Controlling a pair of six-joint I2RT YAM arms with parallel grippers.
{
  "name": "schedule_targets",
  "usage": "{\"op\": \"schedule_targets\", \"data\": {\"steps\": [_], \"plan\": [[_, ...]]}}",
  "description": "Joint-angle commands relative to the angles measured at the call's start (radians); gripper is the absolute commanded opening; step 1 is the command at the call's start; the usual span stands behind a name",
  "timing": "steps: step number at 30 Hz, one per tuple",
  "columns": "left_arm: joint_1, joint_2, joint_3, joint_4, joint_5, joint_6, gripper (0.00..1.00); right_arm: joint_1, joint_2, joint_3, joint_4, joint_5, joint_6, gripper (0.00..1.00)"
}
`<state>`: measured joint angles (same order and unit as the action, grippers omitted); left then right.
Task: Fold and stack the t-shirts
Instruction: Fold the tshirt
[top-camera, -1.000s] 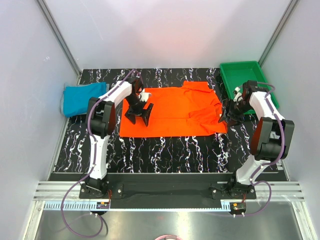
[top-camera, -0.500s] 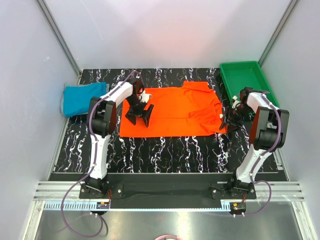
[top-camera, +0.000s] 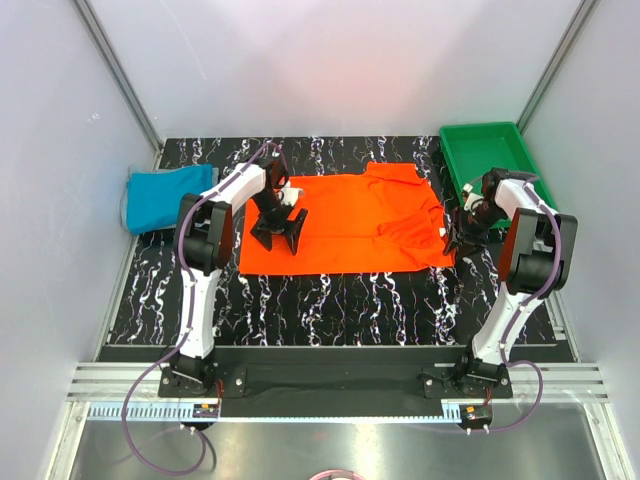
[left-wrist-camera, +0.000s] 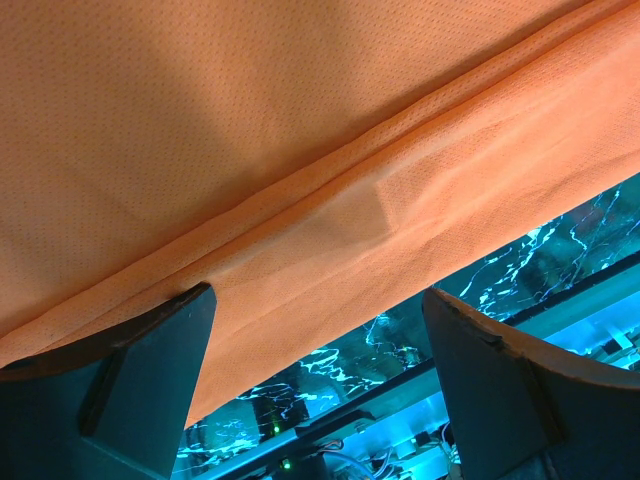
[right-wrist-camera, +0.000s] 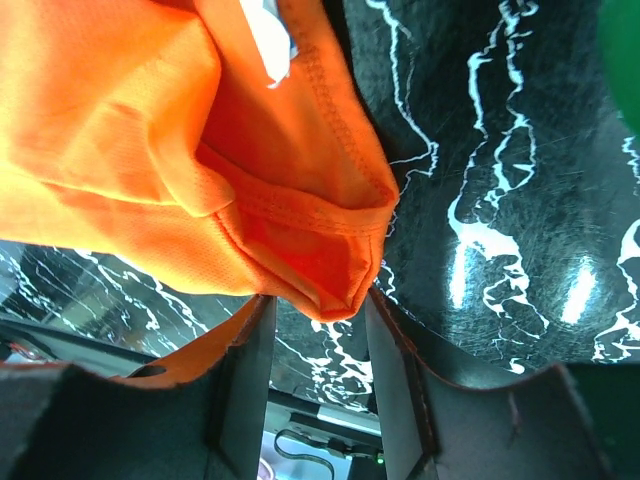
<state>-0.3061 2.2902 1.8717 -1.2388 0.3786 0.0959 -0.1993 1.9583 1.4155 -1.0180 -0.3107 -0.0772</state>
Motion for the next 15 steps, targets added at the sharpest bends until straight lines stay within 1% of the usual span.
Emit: {"op": "schedule_targets", "data": {"steps": [1, 3, 6, 7, 10, 11, 12, 15], "plan": [[0.002, 0.017, 0.017, -0.001, 0.005, -0.007, 0.92, -0.006, -0.03, 0.019, -0.017, -0.039, -0.044, 0.49], [0.001, 0.014, 0.02, -0.005, 0.0, -0.005, 0.92, -0.006, -0.01, 0.01, -0.016, -0.047, -0.053, 0.47], [0.001, 0.012, 0.018, -0.008, -0.006, -0.002, 0.92, -0.006, 0.022, 0.019, -0.037, -0.076, -0.079, 0.39], [-0.001, 0.011, 0.012, -0.008, -0.007, -0.001, 0.92, -0.006, 0.024, 0.022, -0.048, -0.093, -0.085, 0.29], [0.002, 0.006, -0.005, -0.01, -0.012, 0.004, 0.92, -0.008, 0.03, 0.033, -0.08, -0.111, -0.102, 0.13], [0.002, 0.005, -0.012, -0.008, -0.014, 0.002, 0.92, -0.009, 0.03, 0.036, -0.088, -0.113, -0.107, 0.05], [0.004, 0.0, -0.019, -0.007, -0.018, 0.004, 0.92, -0.011, 0.027, 0.037, -0.096, -0.111, -0.108, 0.01], [0.01, -0.003, -0.036, -0.011, -0.032, 0.005, 0.92, -0.02, 0.013, 0.036, -0.117, -0.108, -0.116, 0.0]]}}
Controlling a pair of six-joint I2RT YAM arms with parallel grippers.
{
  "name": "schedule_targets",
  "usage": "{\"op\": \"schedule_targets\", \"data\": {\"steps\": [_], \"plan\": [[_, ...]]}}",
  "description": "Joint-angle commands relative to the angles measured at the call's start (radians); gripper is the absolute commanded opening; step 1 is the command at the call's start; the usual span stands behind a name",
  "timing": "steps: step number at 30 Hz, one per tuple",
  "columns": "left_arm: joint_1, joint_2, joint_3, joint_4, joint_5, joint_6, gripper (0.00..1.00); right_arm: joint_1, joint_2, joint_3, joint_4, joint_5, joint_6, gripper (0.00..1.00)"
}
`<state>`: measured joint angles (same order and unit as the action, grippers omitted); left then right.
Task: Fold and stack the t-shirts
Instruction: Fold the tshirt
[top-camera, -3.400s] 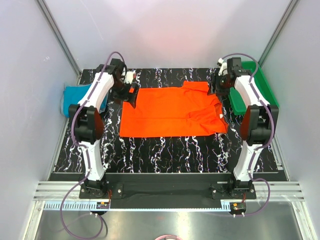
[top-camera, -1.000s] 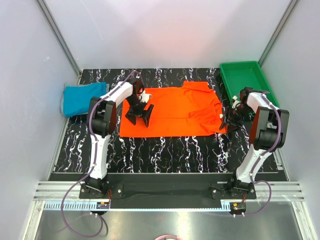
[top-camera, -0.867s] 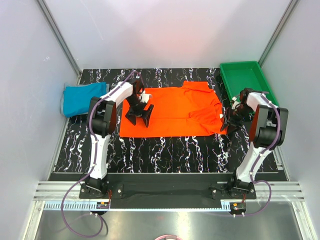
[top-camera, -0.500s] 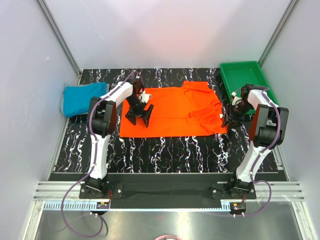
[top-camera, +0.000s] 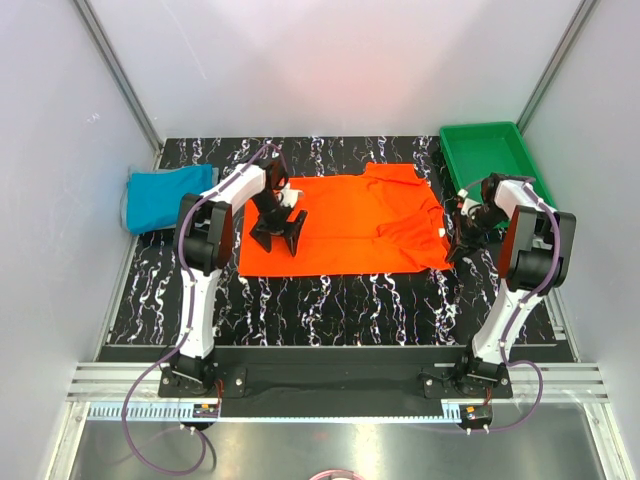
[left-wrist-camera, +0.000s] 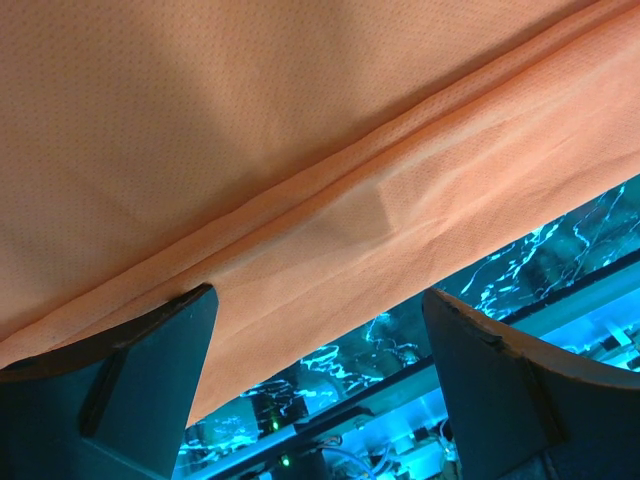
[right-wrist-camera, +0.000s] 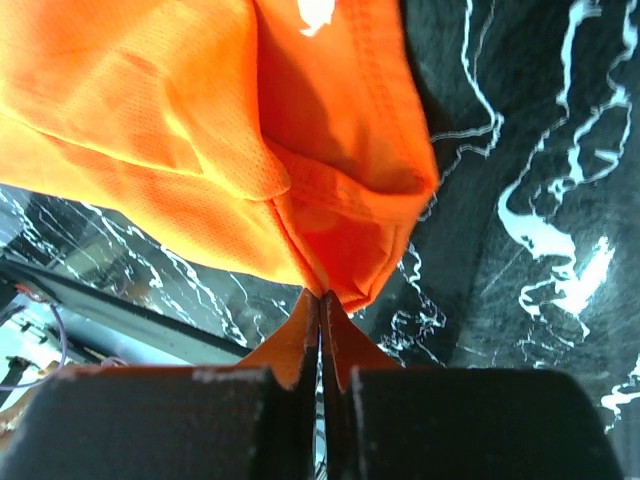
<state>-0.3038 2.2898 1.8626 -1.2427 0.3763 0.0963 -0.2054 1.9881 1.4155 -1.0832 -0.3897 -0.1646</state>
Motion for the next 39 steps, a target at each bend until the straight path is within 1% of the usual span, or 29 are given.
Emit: {"op": "schedule_targets", "data": {"steps": [1, 7, 13, 14, 15, 16, 20, 22, 23, 25, 27, 28, 29, 32, 33, 36, 39], "plan": [[0.012, -0.003, -0.029, -0.006, -0.042, 0.005, 0.92, -0.018, -0.02, 0.036, -0.058, -0.02, -0.03, 0.0], [0.042, 0.013, -0.036, -0.004, -0.108, -0.009, 0.92, -0.038, -0.034, 0.022, -0.038, 0.061, -0.02, 0.0], [0.051, 0.025, -0.028, 0.002, -0.132, -0.006, 0.92, -0.04, 0.005, 0.045, -0.009, 0.068, -0.009, 0.0], [0.051, 0.025, -0.026, 0.0, -0.129, -0.006, 0.92, -0.04, 0.015, 0.056, -0.012, 0.066, -0.009, 0.02], [0.051, 0.023, -0.022, -0.001, -0.126, -0.004, 0.92, -0.04, 0.02, 0.06, -0.027, 0.063, -0.013, 0.05], [0.051, 0.022, -0.019, -0.003, -0.125, -0.001, 0.92, -0.04, 0.026, 0.066, -0.037, 0.063, -0.018, 0.17], [0.051, 0.011, 0.001, -0.001, -0.122, 0.0, 0.92, -0.04, 0.006, 0.111, -0.101, 0.035, -0.049, 0.41], [0.051, 0.007, 0.02, -0.001, -0.122, 0.003, 0.92, -0.04, -0.024, 0.132, -0.11, 0.015, -0.055, 0.49], [0.051, -0.001, 0.027, -0.001, -0.123, 0.003, 0.92, -0.04, -0.05, 0.169, -0.113, 0.005, -0.05, 0.5], [0.051, -0.012, 0.056, 0.0, -0.125, 0.01, 0.92, -0.04, -0.06, 0.219, -0.11, -0.07, -0.046, 0.51], [0.051, -0.039, 0.096, 0.005, -0.129, 0.019, 0.92, -0.04, -0.046, 0.308, -0.086, -0.13, -0.009, 0.51], [0.051, -0.05, 0.115, 0.005, -0.126, 0.022, 0.92, -0.04, -0.022, 0.341, -0.078, -0.153, 0.003, 0.51], [0.049, -0.074, 0.133, 0.011, -0.141, 0.023, 0.93, -0.037, -0.006, 0.409, -0.072, -0.197, 0.026, 0.51], [0.049, -0.125, 0.184, 0.043, -0.174, 0.039, 0.97, -0.031, 0.063, 0.523, -0.046, -0.265, 0.069, 0.51], [0.049, -0.125, 0.216, 0.046, -0.184, 0.042, 0.99, -0.022, 0.086, 0.548, -0.035, -0.311, 0.085, 0.51], [0.054, -0.095, 0.256, 0.048, -0.218, 0.039, 0.99, 0.029, 0.2, 0.606, -0.001, -0.322, 0.12, 0.52], [0.051, -0.052, 0.27, 0.048, -0.237, 0.028, 0.99, 0.104, 0.277, 0.683, -0.02, -0.324, 0.085, 0.54]]}}
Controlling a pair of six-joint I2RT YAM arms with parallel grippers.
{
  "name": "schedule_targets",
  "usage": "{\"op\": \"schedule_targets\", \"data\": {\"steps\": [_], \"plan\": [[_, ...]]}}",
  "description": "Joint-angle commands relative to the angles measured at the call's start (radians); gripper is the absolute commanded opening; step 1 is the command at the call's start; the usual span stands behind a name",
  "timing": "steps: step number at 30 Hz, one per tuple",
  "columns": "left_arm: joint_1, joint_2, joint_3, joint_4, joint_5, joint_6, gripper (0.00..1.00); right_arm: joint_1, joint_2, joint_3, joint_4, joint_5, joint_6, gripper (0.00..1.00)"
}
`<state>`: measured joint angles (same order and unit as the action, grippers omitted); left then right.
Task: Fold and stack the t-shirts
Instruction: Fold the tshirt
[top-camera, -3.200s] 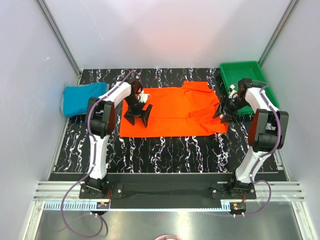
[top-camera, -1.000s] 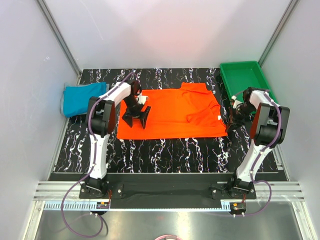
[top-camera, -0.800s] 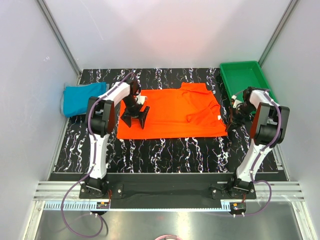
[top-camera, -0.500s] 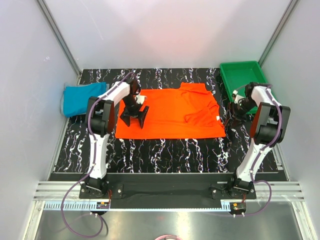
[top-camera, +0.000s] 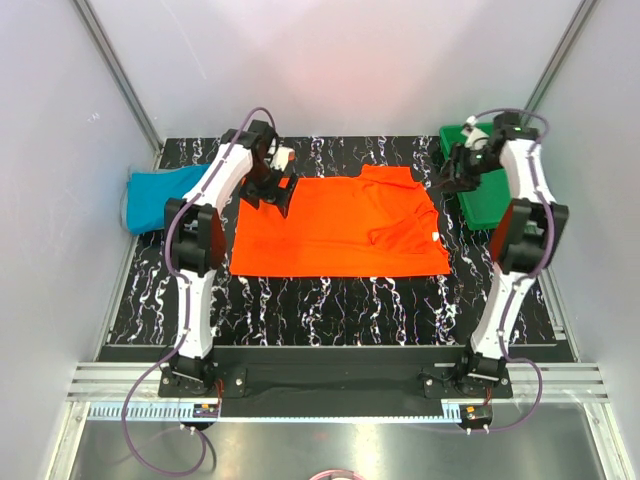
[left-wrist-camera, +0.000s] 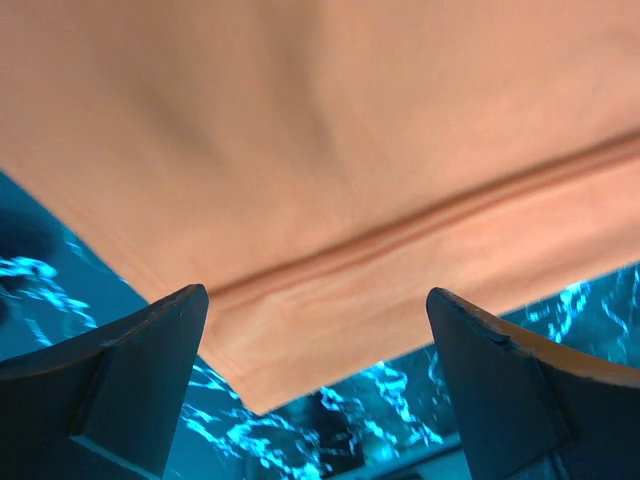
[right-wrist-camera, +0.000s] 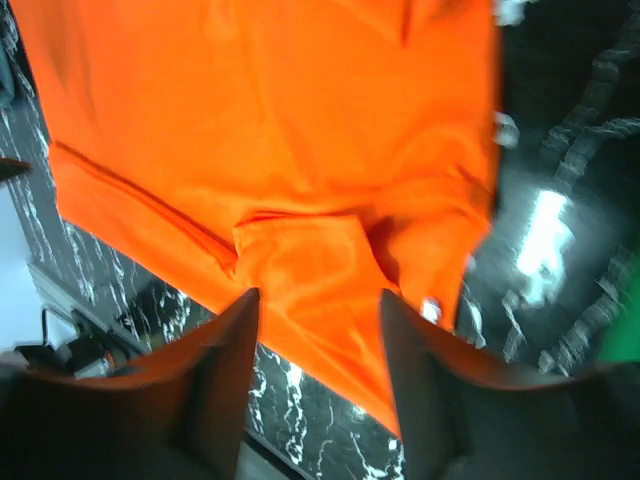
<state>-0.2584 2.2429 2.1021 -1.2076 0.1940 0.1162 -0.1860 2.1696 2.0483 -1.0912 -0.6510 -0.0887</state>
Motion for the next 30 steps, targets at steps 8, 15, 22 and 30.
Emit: {"op": "schedule_targets", "data": {"steps": [8, 15, 22, 30], "plan": [[0.028, 0.076, 0.235, 0.052, -0.11, 0.033, 0.99, 0.171, 0.306, 0.344, 0.063, -0.061, 0.055, 0.67], [0.11, 0.118, 0.3, 0.207, -0.152, 0.016, 0.99, 0.166, 0.395, 0.541, 0.152, 0.106, 0.083, 0.64], [0.12, 0.149, 0.28, 0.223, -0.185, -0.004, 0.96, 0.163, 0.473, 0.605, 0.223, 0.247, 0.171, 0.64], [0.12, 0.184, 0.298, 0.237, -0.147, -0.007, 0.95, 0.163, 0.568, 0.627, 0.244, 0.169, 0.257, 0.63]]}}
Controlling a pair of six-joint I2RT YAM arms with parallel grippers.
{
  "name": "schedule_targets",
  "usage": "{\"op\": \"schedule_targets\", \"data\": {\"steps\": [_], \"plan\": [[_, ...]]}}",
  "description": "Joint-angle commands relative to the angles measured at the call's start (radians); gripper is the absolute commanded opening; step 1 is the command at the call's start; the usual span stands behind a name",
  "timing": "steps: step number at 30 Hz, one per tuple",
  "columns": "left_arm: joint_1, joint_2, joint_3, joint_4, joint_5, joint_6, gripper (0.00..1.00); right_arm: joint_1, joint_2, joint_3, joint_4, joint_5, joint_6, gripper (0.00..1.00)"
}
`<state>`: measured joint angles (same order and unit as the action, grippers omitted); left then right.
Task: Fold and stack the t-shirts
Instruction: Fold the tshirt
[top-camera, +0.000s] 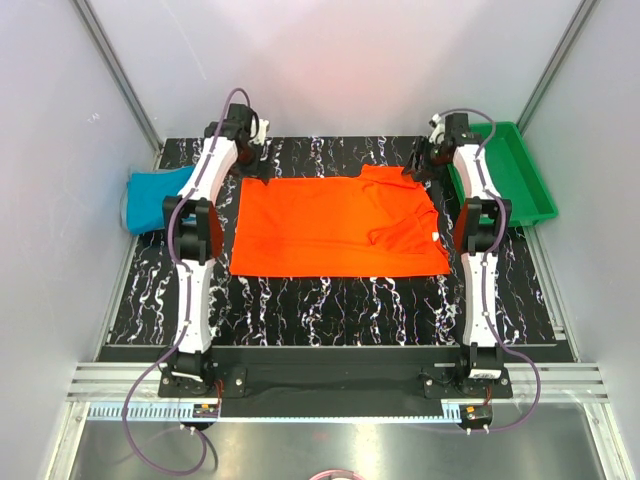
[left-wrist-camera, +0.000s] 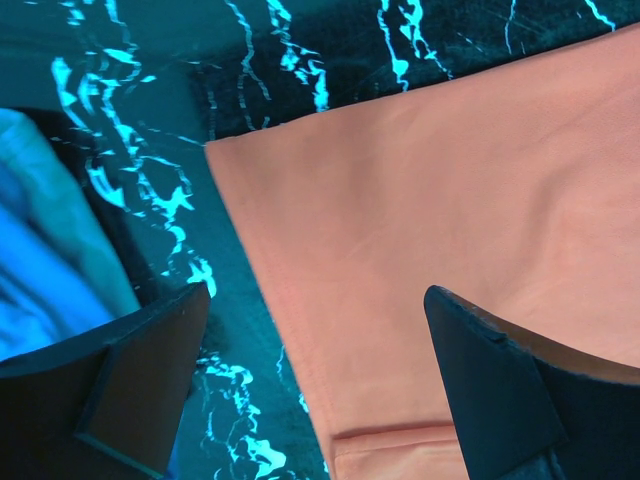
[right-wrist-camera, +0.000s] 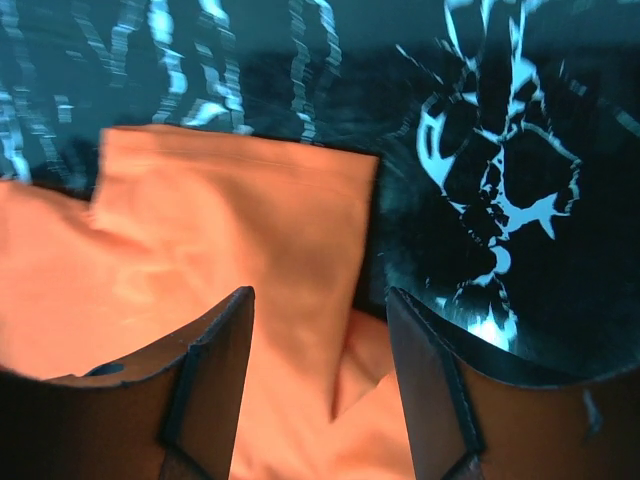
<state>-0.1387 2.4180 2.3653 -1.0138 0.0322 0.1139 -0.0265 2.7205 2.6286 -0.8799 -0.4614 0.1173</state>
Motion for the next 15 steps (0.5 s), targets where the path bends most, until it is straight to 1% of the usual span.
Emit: {"op": "schedule_targets", "data": {"steps": [1, 4, 12, 13, 15], "plan": [[0.001, 0.013, 0.038, 0.044, 0.021, -0.008, 0.95, 0.004, 0.024, 0.051, 0.038, -0.02, 0.061, 0.63], [0.001, 0.039, 0.058, 0.038, 0.041, -0.014, 0.95, 0.004, 0.042, 0.07, 0.054, -0.036, 0.093, 0.63], [0.002, 0.085, 0.066, 0.037, 0.008, -0.025, 0.95, 0.004, 0.087, 0.071, 0.079, -0.036, 0.131, 0.63], [0.002, 0.085, 0.066, 0.035, 0.008, -0.026, 0.95, 0.004, 0.094, 0.073, 0.088, -0.04, 0.142, 0.61], [0.002, 0.081, 0.065, 0.035, 0.009, -0.028, 0.95, 0.008, 0.097, 0.068, 0.094, -0.051, 0.15, 0.53]]}}
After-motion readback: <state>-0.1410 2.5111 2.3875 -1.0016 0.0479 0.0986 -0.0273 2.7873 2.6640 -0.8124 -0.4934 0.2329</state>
